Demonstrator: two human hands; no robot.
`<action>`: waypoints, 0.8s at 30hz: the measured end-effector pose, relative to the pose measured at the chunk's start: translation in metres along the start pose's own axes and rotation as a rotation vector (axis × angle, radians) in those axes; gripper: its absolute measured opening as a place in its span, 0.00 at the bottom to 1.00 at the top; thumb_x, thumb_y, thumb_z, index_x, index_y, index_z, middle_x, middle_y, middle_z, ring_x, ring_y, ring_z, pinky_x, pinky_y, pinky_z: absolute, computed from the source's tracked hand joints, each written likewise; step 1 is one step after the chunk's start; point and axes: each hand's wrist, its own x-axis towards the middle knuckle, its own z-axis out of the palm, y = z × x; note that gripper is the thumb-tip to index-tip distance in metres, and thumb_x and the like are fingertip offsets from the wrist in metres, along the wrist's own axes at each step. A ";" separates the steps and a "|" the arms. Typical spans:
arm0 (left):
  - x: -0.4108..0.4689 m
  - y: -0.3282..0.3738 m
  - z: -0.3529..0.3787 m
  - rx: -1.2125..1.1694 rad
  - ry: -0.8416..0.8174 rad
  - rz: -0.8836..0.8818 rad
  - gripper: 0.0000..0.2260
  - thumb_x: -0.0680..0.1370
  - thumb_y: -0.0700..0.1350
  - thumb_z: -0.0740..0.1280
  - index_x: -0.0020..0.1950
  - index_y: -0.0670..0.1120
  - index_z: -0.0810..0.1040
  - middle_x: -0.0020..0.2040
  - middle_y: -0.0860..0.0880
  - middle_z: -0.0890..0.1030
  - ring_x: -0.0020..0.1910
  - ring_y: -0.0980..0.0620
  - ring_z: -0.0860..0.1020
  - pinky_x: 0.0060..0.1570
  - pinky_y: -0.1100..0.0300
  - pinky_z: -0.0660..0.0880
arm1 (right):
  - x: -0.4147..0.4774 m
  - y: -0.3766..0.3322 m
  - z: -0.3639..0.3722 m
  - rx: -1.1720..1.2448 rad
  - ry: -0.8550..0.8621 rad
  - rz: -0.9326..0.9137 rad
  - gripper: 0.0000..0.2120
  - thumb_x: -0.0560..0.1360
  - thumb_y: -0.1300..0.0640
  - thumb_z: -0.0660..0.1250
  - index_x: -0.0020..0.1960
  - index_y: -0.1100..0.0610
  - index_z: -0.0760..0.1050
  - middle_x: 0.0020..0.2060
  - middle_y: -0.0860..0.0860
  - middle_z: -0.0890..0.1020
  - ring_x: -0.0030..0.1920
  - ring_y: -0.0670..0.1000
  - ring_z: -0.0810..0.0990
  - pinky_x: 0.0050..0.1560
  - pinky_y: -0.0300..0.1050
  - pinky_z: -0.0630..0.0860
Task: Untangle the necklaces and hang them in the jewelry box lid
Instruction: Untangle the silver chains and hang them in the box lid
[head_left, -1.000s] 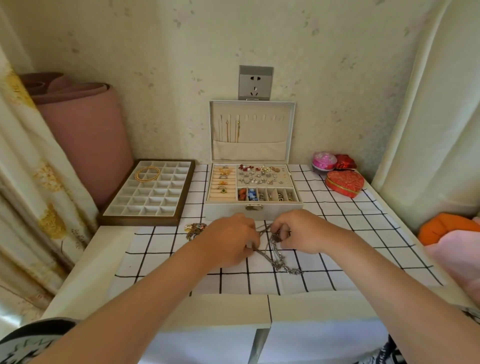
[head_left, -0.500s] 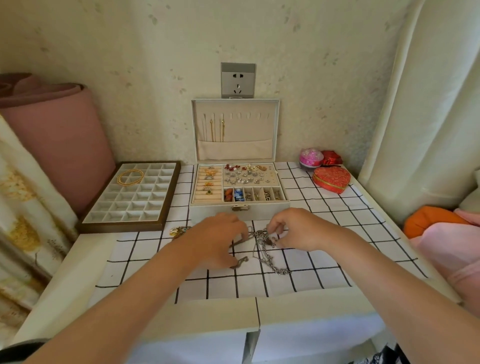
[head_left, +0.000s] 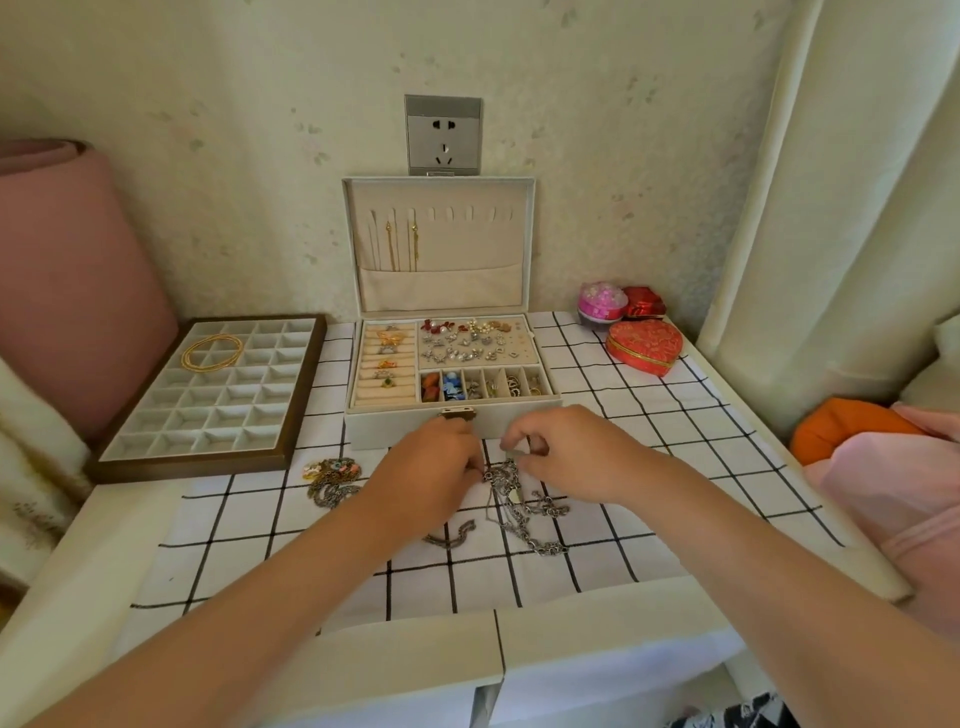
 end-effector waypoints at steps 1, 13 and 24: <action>-0.001 -0.001 0.000 -0.018 0.003 0.000 0.07 0.81 0.46 0.65 0.54 0.49 0.82 0.51 0.53 0.76 0.55 0.53 0.71 0.55 0.58 0.71 | 0.001 -0.001 0.004 -0.009 -0.009 -0.016 0.11 0.78 0.52 0.68 0.61 0.46 0.79 0.34 0.38 0.72 0.34 0.38 0.71 0.34 0.33 0.63; -0.001 0.006 -0.026 -1.112 -0.044 -0.390 0.06 0.83 0.37 0.60 0.49 0.44 0.74 0.34 0.48 0.78 0.34 0.49 0.78 0.54 0.46 0.80 | 0.015 0.003 -0.001 0.439 0.003 0.017 0.04 0.74 0.53 0.74 0.43 0.53 0.83 0.38 0.46 0.84 0.39 0.44 0.80 0.45 0.44 0.76; -0.011 -0.008 -0.049 -0.659 -0.164 -0.310 0.03 0.77 0.49 0.71 0.50 0.55 0.80 0.46 0.51 0.79 0.46 0.58 0.78 0.48 0.64 0.73 | 0.013 -0.003 -0.013 1.209 -0.034 0.178 0.24 0.84 0.53 0.58 0.64 0.76 0.68 0.33 0.57 0.78 0.34 0.58 0.77 0.46 0.56 0.75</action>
